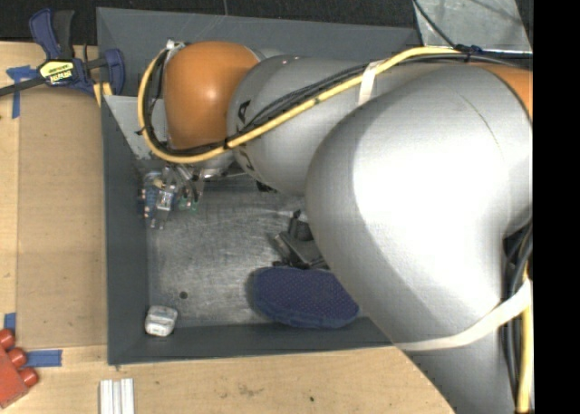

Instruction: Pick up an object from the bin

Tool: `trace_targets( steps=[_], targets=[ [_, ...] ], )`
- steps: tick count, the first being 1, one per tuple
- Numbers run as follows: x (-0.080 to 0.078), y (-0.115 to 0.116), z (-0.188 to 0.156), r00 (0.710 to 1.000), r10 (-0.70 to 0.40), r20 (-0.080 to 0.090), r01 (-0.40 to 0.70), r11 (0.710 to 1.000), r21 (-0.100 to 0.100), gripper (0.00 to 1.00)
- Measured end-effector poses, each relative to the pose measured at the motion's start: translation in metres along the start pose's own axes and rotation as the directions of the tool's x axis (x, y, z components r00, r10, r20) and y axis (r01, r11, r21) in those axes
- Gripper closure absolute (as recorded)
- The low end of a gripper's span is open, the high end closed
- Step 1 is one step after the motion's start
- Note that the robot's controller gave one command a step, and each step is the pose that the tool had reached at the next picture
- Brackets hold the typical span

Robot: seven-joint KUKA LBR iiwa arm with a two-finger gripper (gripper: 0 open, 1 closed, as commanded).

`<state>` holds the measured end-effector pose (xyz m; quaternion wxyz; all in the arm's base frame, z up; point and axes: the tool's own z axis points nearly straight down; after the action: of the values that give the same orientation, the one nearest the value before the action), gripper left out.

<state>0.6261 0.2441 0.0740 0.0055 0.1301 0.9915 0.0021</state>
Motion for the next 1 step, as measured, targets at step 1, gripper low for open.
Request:
trace_targets(
  steps=[1],
  targets=[
    [0.0042, -0.0126, -0.0001, 0.981, -0.196, -0.001, 0.196, 0.981, -0.001, 1.00]
  ],
)
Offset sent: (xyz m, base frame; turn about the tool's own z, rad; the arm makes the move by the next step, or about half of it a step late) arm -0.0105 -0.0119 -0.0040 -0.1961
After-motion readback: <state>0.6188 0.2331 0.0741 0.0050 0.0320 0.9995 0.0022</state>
